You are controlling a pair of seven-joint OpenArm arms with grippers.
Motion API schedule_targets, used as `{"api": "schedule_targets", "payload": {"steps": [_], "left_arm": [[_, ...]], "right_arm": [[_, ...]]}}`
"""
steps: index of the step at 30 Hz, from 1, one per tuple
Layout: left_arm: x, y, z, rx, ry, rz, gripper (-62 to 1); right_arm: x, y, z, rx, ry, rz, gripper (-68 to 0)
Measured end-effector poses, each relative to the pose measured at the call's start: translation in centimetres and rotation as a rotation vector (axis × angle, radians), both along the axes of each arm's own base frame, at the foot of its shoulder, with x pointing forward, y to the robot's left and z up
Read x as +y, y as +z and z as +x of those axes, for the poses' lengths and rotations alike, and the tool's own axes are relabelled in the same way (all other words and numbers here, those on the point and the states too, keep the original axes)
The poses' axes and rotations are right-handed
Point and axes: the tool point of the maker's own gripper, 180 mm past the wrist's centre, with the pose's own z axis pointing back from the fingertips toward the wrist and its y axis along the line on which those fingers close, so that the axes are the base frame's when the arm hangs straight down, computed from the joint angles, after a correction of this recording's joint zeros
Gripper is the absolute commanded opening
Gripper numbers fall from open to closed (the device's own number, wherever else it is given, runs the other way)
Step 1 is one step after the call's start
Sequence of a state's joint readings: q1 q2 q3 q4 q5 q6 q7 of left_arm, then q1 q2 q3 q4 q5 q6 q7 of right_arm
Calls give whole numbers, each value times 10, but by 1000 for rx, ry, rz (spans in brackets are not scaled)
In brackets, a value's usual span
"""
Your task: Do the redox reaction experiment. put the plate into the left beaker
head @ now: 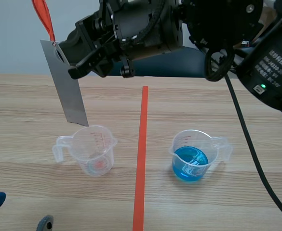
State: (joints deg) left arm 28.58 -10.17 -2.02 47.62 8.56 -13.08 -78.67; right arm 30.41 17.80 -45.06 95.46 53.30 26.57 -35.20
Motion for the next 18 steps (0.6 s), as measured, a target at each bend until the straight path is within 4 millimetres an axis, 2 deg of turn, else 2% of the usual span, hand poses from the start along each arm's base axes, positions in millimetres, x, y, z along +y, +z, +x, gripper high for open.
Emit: {"api": "schedule_targets", "payload": {"steps": [12,18], "left_arm": [[0,0,0,0,0,0,-22],[0,0,0,0,0,0,-22]], "right_arm": [[-2,-7,4,-1,-20,2,-669],[-8,-23,16,28,-58,-23,-669]]}}
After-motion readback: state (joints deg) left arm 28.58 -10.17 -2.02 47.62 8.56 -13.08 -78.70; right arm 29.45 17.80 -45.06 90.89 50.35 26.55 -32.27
